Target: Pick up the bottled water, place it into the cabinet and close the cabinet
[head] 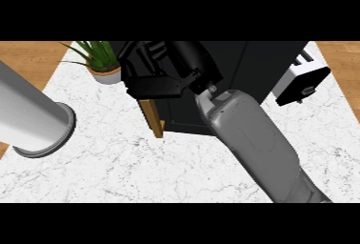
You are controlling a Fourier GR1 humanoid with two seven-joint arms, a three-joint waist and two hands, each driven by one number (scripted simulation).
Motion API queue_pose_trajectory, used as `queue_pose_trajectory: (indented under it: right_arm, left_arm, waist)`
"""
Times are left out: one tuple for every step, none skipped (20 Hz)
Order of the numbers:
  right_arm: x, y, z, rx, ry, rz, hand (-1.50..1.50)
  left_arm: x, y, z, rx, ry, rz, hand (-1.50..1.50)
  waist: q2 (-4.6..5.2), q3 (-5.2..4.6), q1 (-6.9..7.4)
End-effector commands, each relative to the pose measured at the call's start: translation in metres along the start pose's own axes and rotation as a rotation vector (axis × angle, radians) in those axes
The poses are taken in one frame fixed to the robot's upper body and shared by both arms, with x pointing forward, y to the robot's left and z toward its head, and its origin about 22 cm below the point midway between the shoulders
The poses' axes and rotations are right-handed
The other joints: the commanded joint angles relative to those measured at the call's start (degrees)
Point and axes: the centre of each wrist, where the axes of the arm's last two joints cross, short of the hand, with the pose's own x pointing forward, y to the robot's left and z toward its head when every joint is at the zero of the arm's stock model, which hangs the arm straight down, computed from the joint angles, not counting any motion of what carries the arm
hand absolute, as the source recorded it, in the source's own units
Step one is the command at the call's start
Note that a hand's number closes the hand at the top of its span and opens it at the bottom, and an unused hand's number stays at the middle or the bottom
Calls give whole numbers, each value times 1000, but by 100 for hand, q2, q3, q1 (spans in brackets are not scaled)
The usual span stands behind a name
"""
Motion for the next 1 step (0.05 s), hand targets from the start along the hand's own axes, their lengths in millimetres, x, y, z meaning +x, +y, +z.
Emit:
queue_pose_trajectory:
  right_arm:
    - [-33, -52, -5, -187, 171, 14, 150]
  left_arm:
    - [-2, -7, -7, -26, -13, 4, 150]
  waist:
    - [386, 41, -9]
